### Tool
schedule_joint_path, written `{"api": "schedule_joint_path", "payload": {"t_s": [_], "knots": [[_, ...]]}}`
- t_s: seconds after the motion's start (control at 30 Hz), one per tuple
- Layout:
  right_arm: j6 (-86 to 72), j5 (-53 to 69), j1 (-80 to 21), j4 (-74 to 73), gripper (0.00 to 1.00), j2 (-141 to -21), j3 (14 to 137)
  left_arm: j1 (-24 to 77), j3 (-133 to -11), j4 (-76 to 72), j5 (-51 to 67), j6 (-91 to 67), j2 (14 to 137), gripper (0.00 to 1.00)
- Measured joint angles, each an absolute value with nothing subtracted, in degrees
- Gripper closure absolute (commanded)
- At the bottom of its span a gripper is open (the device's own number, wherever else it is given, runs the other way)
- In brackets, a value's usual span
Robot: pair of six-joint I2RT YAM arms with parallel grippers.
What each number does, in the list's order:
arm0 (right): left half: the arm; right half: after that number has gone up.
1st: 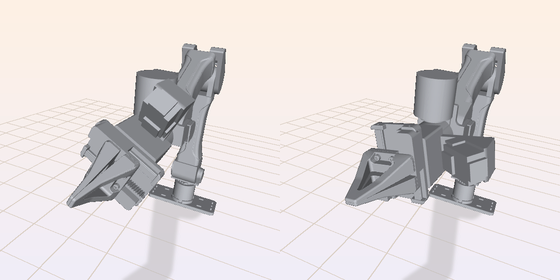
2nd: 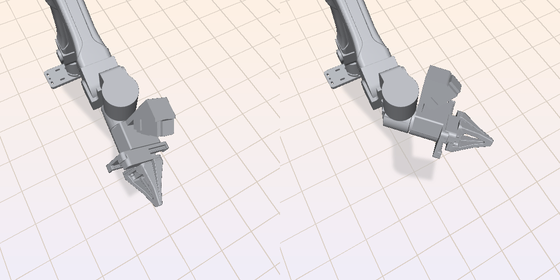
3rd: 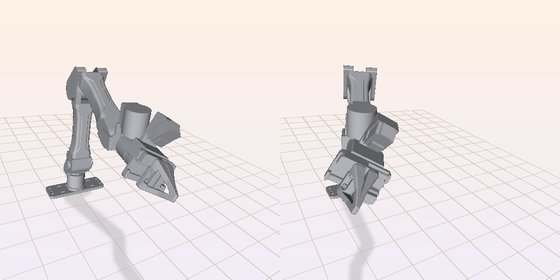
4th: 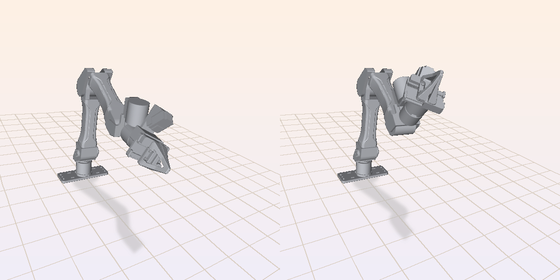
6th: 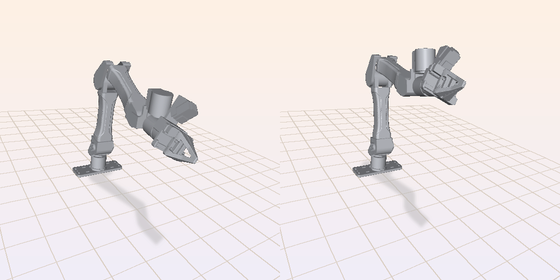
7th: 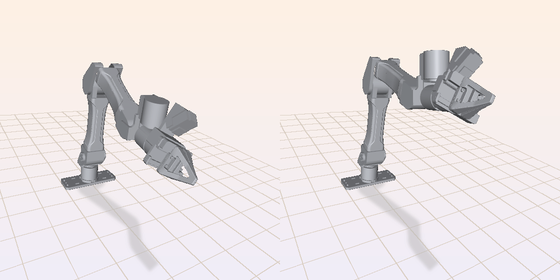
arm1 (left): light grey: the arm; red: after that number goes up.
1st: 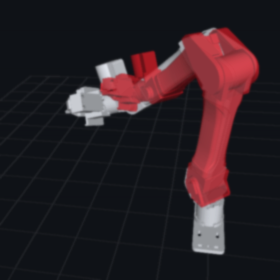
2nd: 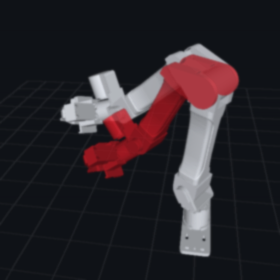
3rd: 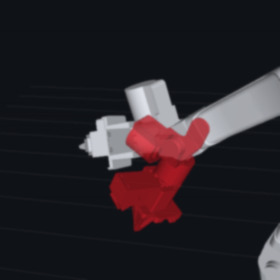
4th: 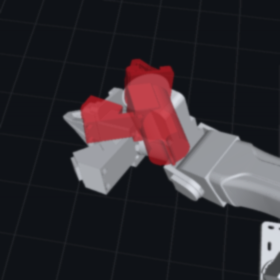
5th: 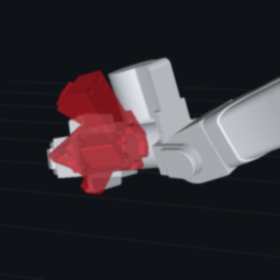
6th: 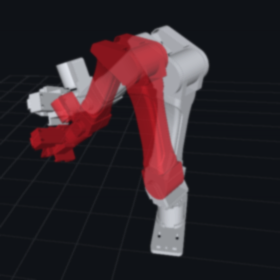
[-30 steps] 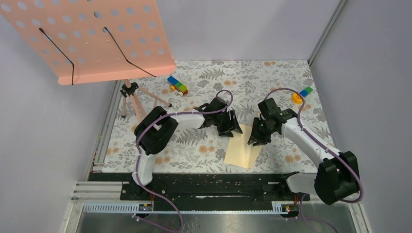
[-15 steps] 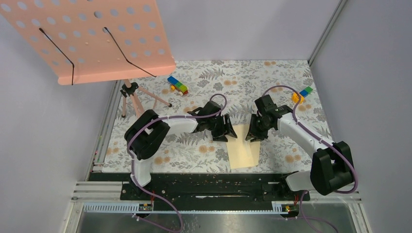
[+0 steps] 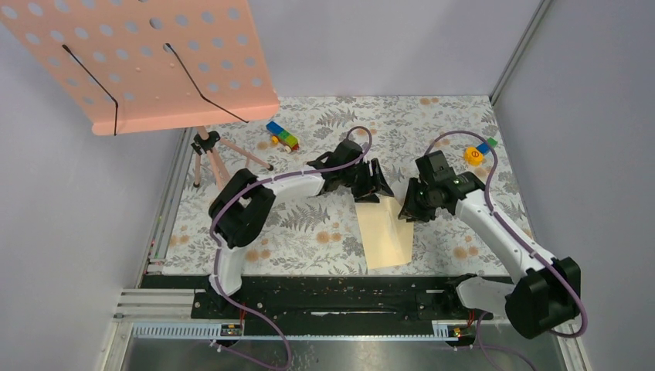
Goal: Place the letter into the envelope and seal it
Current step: Adjust the envelope at the center of the board.
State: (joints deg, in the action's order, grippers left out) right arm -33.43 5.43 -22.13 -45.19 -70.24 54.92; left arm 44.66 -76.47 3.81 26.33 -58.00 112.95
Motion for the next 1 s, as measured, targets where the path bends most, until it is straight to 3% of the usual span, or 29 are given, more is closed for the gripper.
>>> {"api": "schedule_joint_path", "payload": {"t_s": [0.13,0.3,0.57,0.73,0.87,1.0], "knots": [[-34.17,5.45,-22.13,-46.48,1.00,-65.54,53.01,43.81,-80.86,4.47,26.37,-55.90,118.83,0.41],[-34.61,5.41,-22.13,-49.30,1.00,-62.48,51.00,41.34,-77.30,4.71,29.36,-54.83,121.25,0.41],[-34.13,5.17,-22.11,-50.35,1.00,-64.05,51.18,37.67,-61.58,3.22,29.74,-54.57,110.15,0.42],[-33.10,5.08,-21.89,-50.46,1.00,-66.89,52.95,38.30,-46.48,7.20,25.36,-58.35,95.42,0.41],[-32.49,5.10,-21.37,-50.33,1.00,-66.89,54.74,38.96,-44.12,11.27,22.57,-58.59,88.36,0.42],[-31.51,5.17,-20.93,-50.30,1.00,-66.85,54.94,40.93,-48.16,17.47,16.67,-54.08,86.74,0.50]]}}
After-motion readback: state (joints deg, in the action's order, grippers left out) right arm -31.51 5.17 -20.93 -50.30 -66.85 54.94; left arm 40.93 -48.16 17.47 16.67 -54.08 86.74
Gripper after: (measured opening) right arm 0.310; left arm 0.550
